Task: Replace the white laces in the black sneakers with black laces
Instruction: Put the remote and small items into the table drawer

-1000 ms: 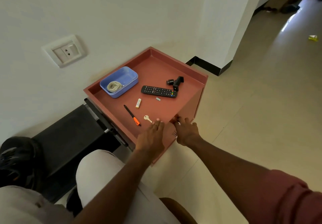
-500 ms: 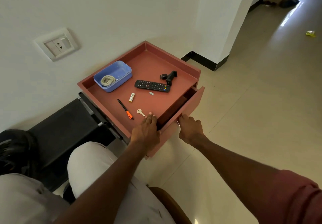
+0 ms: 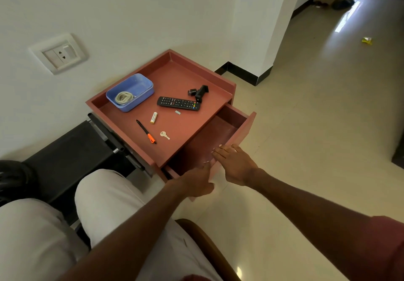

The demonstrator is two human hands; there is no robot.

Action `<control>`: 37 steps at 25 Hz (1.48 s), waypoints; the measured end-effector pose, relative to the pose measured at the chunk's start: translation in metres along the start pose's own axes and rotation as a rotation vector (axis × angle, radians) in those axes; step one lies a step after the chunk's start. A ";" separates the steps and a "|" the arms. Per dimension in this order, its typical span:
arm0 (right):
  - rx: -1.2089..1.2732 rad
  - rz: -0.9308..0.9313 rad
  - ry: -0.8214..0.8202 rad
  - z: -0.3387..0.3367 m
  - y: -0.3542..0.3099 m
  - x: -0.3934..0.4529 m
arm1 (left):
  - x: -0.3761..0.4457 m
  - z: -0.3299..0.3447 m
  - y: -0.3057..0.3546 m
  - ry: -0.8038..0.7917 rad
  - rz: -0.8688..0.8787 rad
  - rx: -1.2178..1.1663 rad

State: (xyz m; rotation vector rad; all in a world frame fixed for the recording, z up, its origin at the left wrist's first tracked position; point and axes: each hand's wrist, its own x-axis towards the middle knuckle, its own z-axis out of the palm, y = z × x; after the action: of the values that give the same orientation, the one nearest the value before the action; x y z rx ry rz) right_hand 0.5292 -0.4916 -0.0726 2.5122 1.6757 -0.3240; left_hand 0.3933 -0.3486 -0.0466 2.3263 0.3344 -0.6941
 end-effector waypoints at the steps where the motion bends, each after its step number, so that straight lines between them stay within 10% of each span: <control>1: -0.002 -0.005 0.013 0.003 0.004 -0.010 | 0.000 0.003 0.005 -0.030 0.025 0.017; 6: 0.056 0.029 0.096 0.008 -0.002 -0.023 | -0.001 0.008 0.010 -0.021 0.033 0.134; 16: 0.349 0.116 0.441 -0.044 -0.068 0.091 | -0.037 -0.091 -0.084 0.678 -0.304 0.415; 27: 0.463 0.262 0.359 -0.046 -0.125 0.156 | -0.030 -0.092 -0.124 0.648 -0.415 0.170; 37: 1.281 1.127 0.455 -0.030 -0.114 0.153 | -0.025 -0.085 -0.128 0.711 -0.422 0.280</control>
State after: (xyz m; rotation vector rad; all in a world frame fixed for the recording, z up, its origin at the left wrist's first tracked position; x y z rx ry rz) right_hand 0.4848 -0.3039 -0.0753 4.0313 -0.5087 -0.8878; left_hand 0.3540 -0.1983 -0.0477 2.7431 1.1298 -0.0617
